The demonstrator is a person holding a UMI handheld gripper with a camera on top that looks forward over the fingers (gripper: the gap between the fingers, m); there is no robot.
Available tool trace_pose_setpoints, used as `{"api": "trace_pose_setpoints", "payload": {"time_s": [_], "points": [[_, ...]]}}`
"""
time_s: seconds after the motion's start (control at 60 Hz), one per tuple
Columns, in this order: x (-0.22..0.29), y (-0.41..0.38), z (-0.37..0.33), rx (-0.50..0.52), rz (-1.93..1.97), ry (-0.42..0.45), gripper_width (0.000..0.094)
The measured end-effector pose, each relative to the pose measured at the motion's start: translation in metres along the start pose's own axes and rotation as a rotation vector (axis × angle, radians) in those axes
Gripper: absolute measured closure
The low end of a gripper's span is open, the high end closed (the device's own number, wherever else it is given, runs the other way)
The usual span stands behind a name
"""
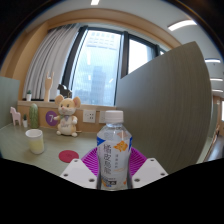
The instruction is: Pour water
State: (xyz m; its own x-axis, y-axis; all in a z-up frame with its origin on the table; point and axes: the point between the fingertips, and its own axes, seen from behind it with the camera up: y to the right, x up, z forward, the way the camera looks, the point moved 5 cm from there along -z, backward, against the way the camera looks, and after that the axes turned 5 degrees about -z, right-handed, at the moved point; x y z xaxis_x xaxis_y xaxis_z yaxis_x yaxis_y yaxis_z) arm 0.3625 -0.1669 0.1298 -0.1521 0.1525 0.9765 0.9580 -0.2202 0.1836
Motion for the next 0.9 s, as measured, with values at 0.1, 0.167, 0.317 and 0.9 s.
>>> {"api": "trace_pose_setpoints", "payload": {"time_s": [0.1, 0.167, 0.317, 0.9], "points": [[0.013, -0.016, 0.009, 0.009, -0.125, 0.012, 0.0593], [0.029, -0.033, 0.019, 0.014, -0.260, 0.033, 0.0594], [0.073, -0.089, 0.040, 0.012, -0.638, 0.116, 0.0596], [0.100, -0.242, 0.114, -0.022, -1.951, 0.479, 0.0592]]}}
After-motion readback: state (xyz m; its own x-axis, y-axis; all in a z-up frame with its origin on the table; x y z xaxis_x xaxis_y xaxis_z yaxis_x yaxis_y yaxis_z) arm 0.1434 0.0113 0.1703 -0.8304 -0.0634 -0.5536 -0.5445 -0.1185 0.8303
